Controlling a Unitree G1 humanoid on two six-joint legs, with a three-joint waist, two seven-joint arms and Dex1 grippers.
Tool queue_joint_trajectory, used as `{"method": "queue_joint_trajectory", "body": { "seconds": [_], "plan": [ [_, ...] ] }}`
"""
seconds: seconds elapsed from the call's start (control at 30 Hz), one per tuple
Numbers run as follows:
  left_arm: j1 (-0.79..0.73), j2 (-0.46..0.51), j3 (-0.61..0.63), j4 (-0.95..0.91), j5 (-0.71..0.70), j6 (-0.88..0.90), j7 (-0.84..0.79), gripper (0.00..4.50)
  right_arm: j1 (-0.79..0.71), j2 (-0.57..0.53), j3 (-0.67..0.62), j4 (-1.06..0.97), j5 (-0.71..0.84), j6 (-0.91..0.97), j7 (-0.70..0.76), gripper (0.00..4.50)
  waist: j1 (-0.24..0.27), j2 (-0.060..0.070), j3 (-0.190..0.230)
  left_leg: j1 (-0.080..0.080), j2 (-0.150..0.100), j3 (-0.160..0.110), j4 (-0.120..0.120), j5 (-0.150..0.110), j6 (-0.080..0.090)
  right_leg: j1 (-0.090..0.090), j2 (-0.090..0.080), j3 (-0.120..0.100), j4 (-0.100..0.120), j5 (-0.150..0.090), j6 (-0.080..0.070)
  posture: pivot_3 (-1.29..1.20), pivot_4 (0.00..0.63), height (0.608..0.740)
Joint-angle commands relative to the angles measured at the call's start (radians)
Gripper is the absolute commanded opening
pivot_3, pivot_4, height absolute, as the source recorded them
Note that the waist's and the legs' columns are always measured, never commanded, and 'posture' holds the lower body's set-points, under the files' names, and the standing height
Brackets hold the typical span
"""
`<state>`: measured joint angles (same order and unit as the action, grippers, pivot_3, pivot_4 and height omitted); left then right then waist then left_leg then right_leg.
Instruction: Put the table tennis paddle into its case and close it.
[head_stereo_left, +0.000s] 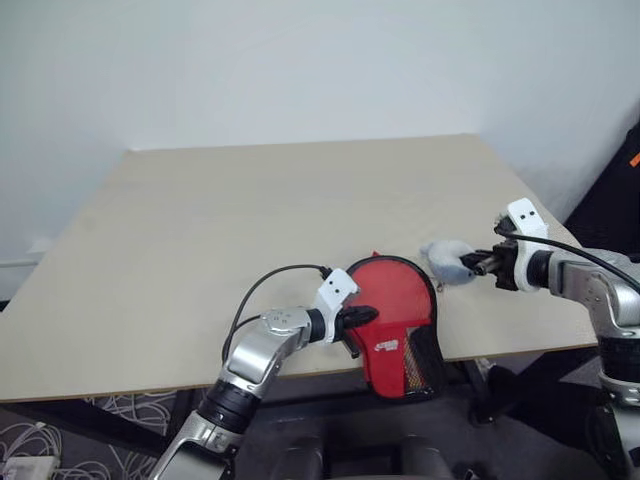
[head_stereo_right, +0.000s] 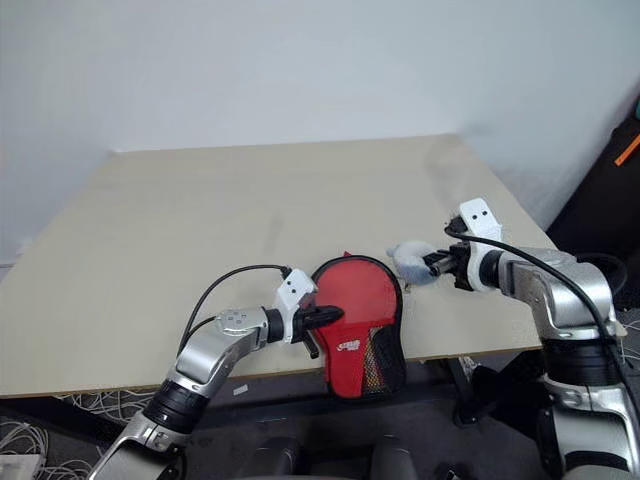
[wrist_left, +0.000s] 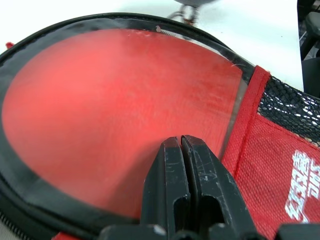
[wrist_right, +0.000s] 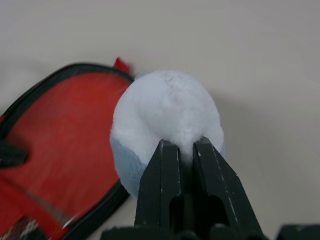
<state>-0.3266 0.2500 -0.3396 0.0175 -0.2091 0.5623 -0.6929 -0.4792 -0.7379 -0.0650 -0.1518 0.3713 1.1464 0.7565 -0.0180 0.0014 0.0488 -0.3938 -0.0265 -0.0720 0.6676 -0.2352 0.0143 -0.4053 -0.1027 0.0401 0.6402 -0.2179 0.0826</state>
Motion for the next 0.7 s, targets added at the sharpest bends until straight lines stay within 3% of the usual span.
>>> {"method": "queue_joint_trajectory", "body": {
  "seconds": [0.03, 0.33, 0.7],
  "plan": [
    [0.006, 0.009, -0.017, 0.036, 0.022, 0.019, -0.003, 0.00, 0.038, -0.084, -0.020, -0.070, 0.046, -0.023, 0.074, 0.02, 0.002, -0.001, 0.000, 0.000, 0.000, 0.000, 0.000, 0.000, 0.000, 0.000, 0.000, 0.000, 0.000, 0.000, 0.000, 0.00, 0.000, 0.698],
    [-0.005, 0.007, -0.026, 0.054, 0.030, 0.009, -0.014, 0.00, 0.199, -0.271, -0.013, -0.091, 0.082, -0.217, 0.295, 0.02, 0.011, -0.002, 0.000, 0.000, 0.001, 0.002, 0.001, -0.001, 0.001, 0.000, 0.000, 0.001, 0.000, -0.001, 0.001, 0.00, 0.000, 0.698],
    [-0.024, 0.005, -0.039, 0.080, 0.036, -0.008, -0.027, 0.00, 0.346, -0.374, -0.023, -0.125, 0.130, -0.341, 0.466, 0.02, 0.032, -0.003, 0.001, 0.000, 0.001, 0.003, 0.003, -0.001, 0.001, 0.001, -0.001, 0.001, -0.001, -0.002, 0.000, 0.00, 0.000, 0.698]
  ]
}}
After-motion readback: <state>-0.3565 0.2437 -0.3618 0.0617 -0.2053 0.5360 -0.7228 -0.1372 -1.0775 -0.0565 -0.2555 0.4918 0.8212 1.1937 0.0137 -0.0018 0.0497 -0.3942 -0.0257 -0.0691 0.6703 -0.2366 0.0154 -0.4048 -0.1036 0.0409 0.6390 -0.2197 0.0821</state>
